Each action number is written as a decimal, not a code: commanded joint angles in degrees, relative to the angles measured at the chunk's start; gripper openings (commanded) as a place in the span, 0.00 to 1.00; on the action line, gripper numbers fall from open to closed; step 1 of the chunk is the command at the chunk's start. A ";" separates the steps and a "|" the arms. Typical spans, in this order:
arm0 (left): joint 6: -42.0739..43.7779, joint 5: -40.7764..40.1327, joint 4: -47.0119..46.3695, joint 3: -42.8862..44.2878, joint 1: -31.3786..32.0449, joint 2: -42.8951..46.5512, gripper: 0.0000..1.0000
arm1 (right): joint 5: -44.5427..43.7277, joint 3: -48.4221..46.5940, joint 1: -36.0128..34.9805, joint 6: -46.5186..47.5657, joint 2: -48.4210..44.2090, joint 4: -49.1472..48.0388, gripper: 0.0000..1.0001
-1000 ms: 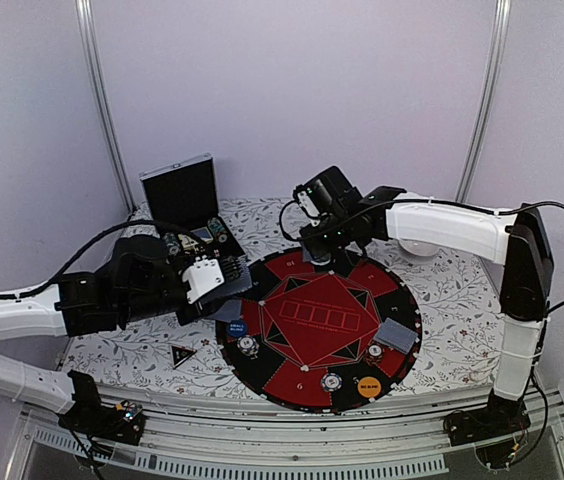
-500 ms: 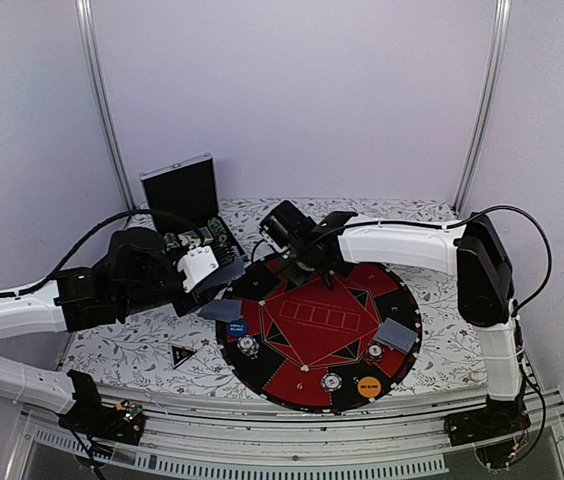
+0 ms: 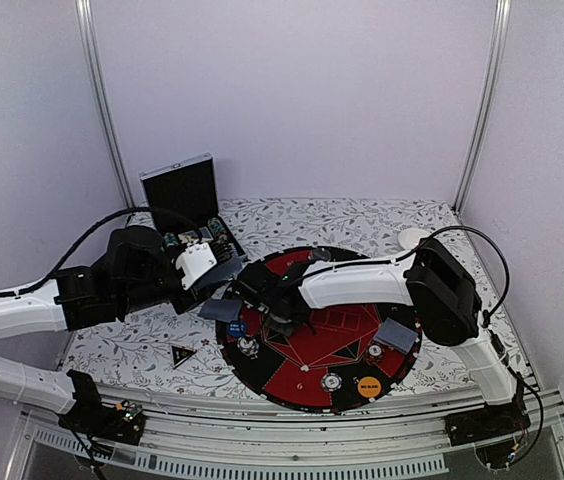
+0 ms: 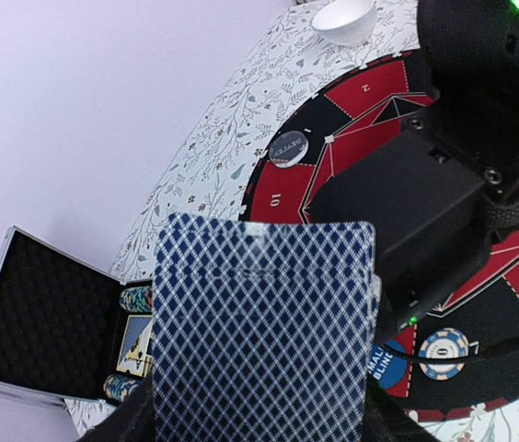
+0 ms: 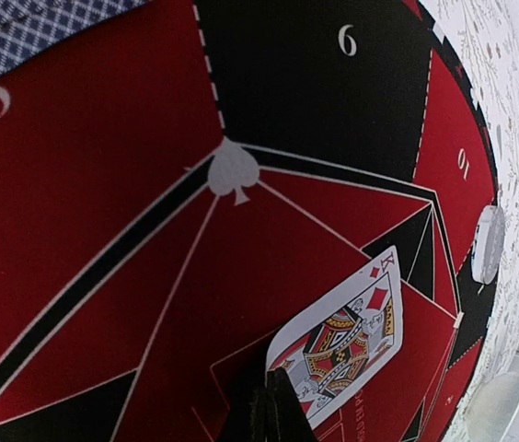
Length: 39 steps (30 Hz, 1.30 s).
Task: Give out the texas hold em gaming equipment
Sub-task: Flop the poker card in the community card area.
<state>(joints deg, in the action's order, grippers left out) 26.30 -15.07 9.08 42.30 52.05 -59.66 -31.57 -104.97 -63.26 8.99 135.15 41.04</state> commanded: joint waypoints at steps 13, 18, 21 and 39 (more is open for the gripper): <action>-0.64 0.47 -1.39 1.90 -0.88 0.35 0.56 | 14.21 -6.89 0.44 -3.72 4.35 0.71 0.02; -0.63 0.65 -1.35 1.90 -0.88 0.45 0.56 | 15.32 -7.57 0.48 -6.53 4.11 2.02 0.02; -0.63 0.74 -1.36 1.90 -0.85 0.46 0.56 | 16.40 -7.62 0.54 -8.51 3.84 2.49 0.02; -0.63 0.91 -1.28 1.82 -0.98 0.48 0.56 | 14.97 -6.17 1.04 -11.68 3.13 3.70 0.02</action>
<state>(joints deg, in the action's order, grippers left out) 26.02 -15.73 8.43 43.03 51.35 -59.53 -16.43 -112.12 -62.17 -1.41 137.32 42.46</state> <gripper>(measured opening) 0.566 0.019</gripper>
